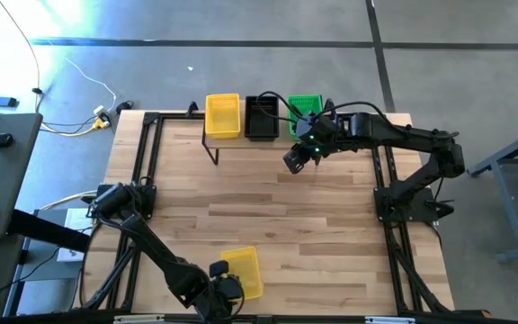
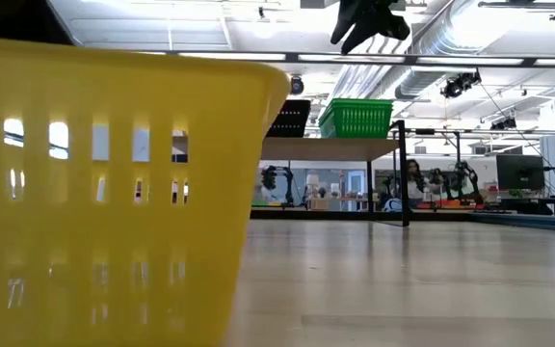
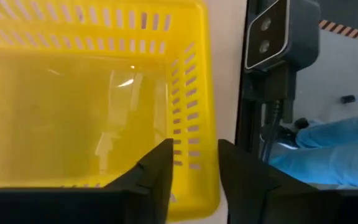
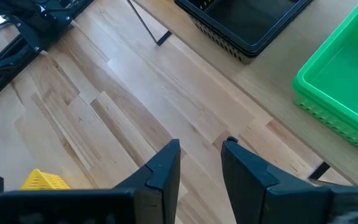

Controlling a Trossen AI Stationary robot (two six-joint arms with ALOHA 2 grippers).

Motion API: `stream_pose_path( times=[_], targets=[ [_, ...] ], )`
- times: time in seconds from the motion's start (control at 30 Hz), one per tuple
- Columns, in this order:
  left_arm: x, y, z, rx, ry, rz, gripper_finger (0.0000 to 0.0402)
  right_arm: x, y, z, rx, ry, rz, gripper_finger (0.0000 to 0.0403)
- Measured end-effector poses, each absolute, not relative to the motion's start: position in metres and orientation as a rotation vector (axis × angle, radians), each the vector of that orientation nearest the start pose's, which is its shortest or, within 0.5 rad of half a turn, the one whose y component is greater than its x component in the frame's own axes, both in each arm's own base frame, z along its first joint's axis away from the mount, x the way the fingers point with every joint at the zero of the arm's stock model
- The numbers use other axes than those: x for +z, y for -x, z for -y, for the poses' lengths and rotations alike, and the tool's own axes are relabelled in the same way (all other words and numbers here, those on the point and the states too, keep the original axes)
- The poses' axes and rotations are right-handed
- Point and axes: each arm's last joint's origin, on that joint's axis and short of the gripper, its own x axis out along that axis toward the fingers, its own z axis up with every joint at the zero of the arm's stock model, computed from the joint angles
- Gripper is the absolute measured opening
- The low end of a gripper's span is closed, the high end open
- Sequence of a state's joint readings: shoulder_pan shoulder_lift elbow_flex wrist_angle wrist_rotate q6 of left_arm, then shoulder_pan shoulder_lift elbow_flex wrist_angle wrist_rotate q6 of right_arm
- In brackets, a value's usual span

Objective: Stack baskets on shelf by color
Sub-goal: Stack the yellow bin on the yellow bin on the shelf

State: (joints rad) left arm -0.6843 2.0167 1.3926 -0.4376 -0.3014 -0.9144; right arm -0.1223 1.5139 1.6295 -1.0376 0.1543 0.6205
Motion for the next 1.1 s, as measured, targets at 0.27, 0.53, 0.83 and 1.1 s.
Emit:
stream_pose_path(
  times=[0.27,0.53,0.83,1.1],
  targets=[
    [0.163,-0.326,0.254,0.097,0.305,-1.005,0.0011,0.377,-0.296,0.041,-0.533,-0.558,-0.827,0.0103],
    [0.169,-0.322,0.255,0.073,0.268,-1.003,0.0007,0.377,-0.295,0.041,-0.534,-0.556,-0.835,0.0103],
    [0.210,-0.302,0.239,0.084,0.180,-1.014,0.0004,0.377,-0.295,0.040,-0.523,-0.530,-0.846,0.0103],
    [0.255,-0.282,0.207,0.160,0.085,-0.983,0.0002,0.377,-0.295,0.040,-0.516,-0.514,-0.849,0.0103]
  ],
)
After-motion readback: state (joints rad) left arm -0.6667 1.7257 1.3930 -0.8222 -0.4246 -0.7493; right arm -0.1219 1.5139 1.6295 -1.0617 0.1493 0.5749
